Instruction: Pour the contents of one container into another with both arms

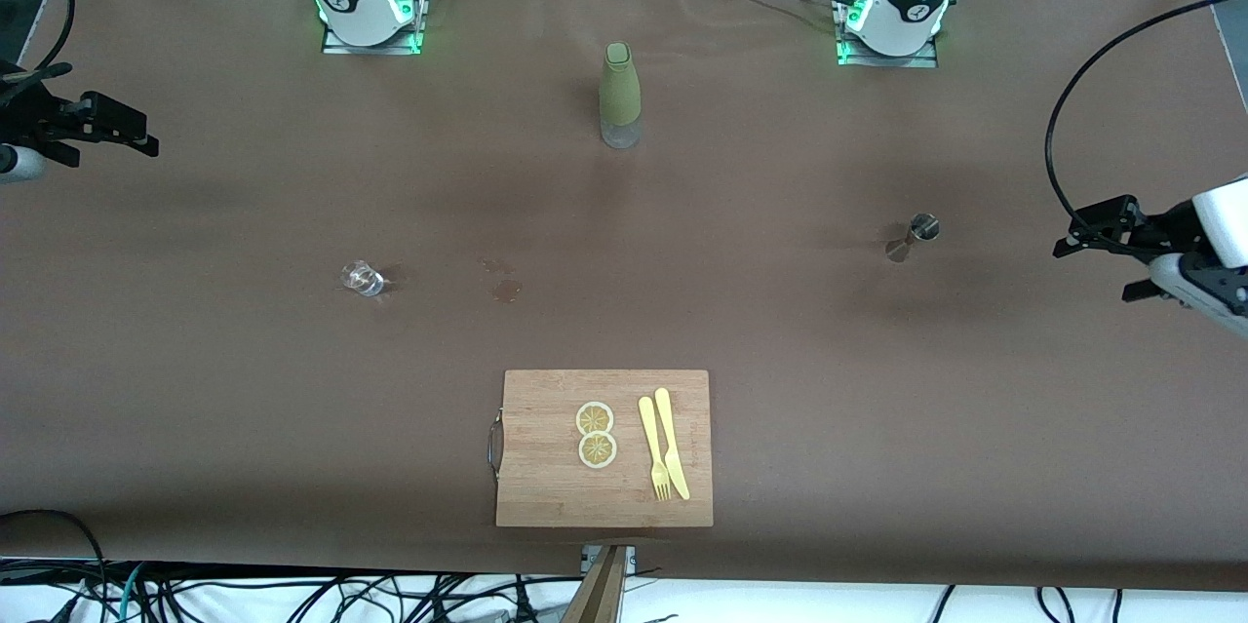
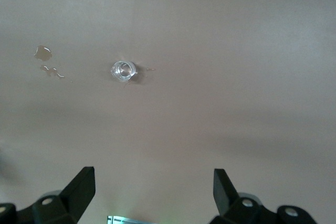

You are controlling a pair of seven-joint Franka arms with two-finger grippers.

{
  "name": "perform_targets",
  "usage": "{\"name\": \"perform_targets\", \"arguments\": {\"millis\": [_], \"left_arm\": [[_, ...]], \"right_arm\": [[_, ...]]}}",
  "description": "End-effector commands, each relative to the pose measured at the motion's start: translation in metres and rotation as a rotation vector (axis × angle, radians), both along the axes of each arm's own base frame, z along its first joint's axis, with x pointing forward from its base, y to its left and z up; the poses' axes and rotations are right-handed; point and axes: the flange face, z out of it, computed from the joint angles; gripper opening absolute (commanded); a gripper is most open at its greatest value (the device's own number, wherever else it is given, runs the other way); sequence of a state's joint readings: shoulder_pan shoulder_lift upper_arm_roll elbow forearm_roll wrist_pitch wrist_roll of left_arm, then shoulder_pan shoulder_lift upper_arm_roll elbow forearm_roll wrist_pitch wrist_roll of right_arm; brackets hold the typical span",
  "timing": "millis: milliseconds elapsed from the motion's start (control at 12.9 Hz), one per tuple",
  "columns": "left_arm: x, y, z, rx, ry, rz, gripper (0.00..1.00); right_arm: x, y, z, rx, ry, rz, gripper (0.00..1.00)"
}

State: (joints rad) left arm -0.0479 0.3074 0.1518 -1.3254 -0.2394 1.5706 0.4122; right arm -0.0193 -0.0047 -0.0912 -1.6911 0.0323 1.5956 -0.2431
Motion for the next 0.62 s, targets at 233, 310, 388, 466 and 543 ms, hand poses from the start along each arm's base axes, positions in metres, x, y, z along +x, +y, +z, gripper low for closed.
{"name": "perform_targets", "arguments": {"millis": [233, 310, 388, 466, 543], "left_arm": [[-0.038, -0.028, 0.045, 0.114, 0.109, 0.307, 1.00], [-0.046, -0.032, 0.053, 0.141, 0.112, 0.295, 1.00], [-0.054, -0.040, 0.060, 0.179, 0.113, 0.277, 1.00], [-0.059, -0.048, 0.066, 0.197, 0.110, 0.267, 1.00], [-0.062, -0.054, 0.066, 0.207, 0.122, 0.259, 1.00]], "right_arm": [[-0.004, 0.013, 0.010, -0.021, -0.009, -0.041, 1.00], [-0.002, 0.017, 0.011, -0.026, -0.016, -0.052, 1.00], [0.000, 0.019, 0.013, -0.026, -0.034, -0.051, 1.00], [0.002, 0.023, 0.015, -0.029, -0.052, -0.050, 1.00], [0.002, 0.030, 0.016, -0.036, -0.052, -0.057, 1.00]]}}
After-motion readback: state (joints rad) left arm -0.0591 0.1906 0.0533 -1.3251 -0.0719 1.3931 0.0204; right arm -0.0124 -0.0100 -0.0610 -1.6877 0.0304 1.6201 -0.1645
